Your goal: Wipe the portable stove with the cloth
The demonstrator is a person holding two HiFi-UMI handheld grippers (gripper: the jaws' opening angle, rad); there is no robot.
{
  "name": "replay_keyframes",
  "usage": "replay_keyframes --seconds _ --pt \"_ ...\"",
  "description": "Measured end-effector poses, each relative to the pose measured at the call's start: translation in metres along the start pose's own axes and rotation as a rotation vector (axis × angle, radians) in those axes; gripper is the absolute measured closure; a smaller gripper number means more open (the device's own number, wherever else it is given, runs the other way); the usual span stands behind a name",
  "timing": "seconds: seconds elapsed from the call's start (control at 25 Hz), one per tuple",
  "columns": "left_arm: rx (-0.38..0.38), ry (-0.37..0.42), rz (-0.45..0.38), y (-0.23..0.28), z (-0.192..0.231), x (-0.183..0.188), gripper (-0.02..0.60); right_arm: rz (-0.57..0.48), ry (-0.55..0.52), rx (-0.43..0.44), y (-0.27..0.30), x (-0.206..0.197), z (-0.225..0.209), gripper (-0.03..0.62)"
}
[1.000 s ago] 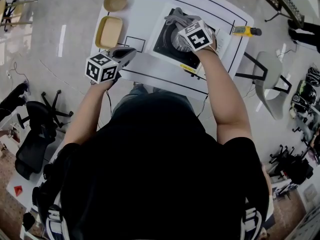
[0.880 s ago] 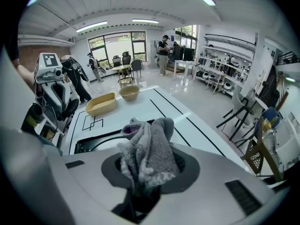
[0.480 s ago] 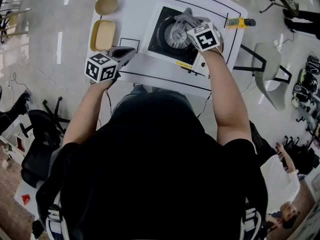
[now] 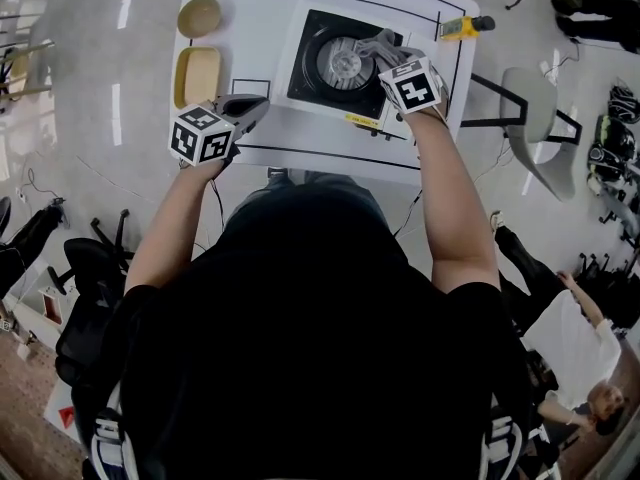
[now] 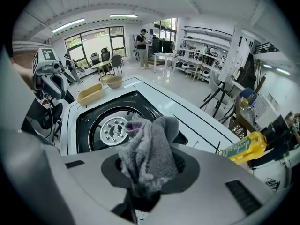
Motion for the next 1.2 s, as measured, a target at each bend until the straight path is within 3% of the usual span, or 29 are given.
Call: replay_keyframes --seconds 0.6,1.2 --pt "-0.021 0.059 0.034 -0.015 -0.031 -0.019 0.56 0.033 0.002 -0.03 -0.051 -0.053 0.054 0.482" --pt "-0.031 0.094 0.046 -0.026 -0.057 -0.036 0.56 0.035 0.002 -0.021 -0.072 -0.066 0.1 0.482"
Point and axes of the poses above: the fingertips, and each gripper's own axes: y forward along the fingers, z to its left, x out of its top, the point moved 2 cm from there along -y, backward along the fingers, and after that the axes turned 15 degrees about -x, right-handed, at the moved point
